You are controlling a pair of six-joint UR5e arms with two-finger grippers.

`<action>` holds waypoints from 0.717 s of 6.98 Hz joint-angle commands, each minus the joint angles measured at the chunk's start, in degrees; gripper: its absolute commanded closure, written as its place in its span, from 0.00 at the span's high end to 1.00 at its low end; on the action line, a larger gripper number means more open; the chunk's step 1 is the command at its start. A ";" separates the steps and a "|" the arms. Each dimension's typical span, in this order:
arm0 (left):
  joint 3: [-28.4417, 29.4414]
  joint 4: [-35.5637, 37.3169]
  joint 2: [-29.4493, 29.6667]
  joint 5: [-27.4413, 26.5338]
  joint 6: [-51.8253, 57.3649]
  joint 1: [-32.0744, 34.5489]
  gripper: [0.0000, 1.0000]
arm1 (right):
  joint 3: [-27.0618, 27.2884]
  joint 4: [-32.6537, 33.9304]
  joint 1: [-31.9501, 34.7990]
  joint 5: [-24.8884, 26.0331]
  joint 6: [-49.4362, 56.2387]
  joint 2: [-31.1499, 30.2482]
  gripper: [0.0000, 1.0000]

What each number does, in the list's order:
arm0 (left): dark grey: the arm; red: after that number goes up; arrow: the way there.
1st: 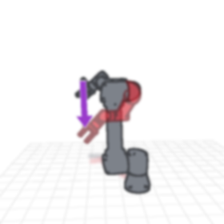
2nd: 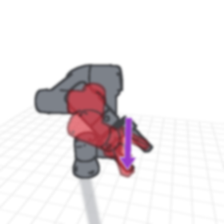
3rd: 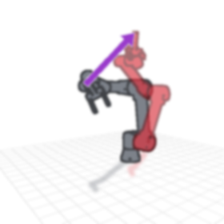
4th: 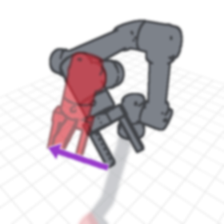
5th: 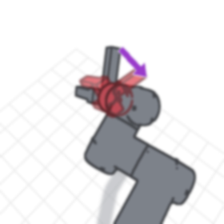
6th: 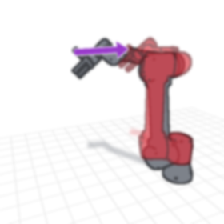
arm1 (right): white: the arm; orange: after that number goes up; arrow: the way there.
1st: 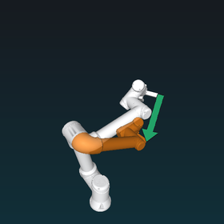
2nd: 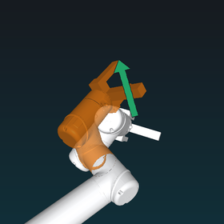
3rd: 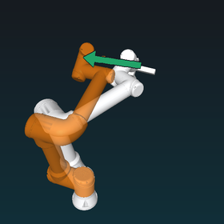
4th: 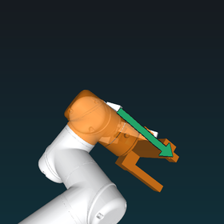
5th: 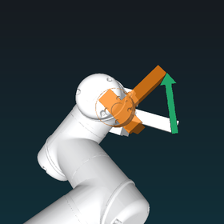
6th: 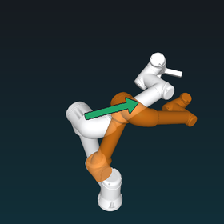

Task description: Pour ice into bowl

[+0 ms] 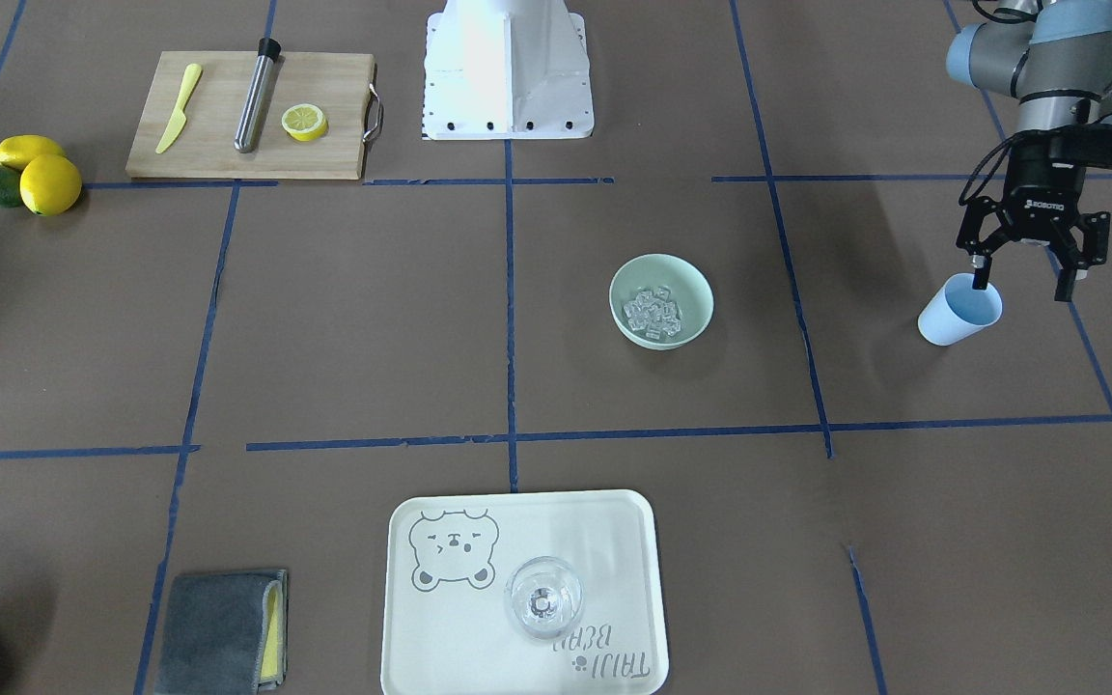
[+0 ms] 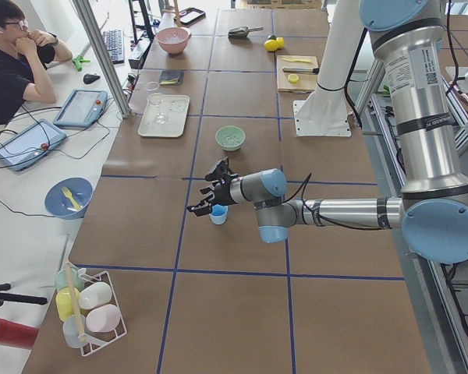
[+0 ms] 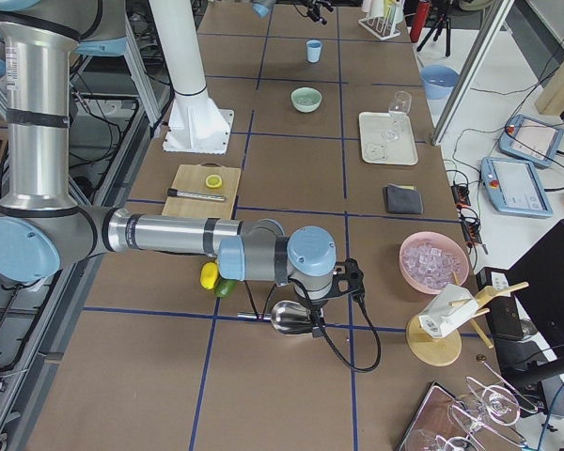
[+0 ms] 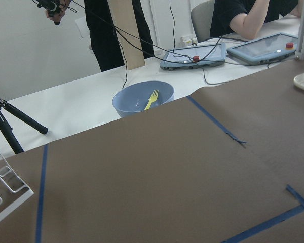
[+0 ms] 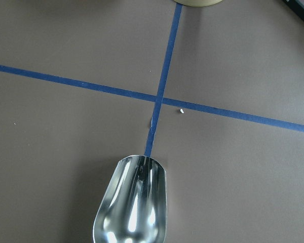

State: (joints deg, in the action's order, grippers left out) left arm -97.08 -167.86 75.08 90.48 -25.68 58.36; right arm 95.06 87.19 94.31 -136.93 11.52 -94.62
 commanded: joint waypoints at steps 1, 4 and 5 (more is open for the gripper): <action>-4.77 19.23 2.86 16.42 19.62 17.42 1.00 | 4.06 -0.09 0.00 0.09 -4.89 -0.04 1.00; -4.09 56.30 12.80 27.99 25.47 30.31 1.00 | 6.90 0.61 -0.18 -4.28 -7.03 1.36 1.00; -1.65 69.90 17.77 28.43 26.64 30.75 1.00 | 6.98 0.88 -0.61 -5.00 -6.95 1.98 1.00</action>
State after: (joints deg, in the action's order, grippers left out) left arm -100.81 -113.73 88.02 117.69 -1.28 87.73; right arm 101.84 87.69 94.03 -140.24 4.65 -93.51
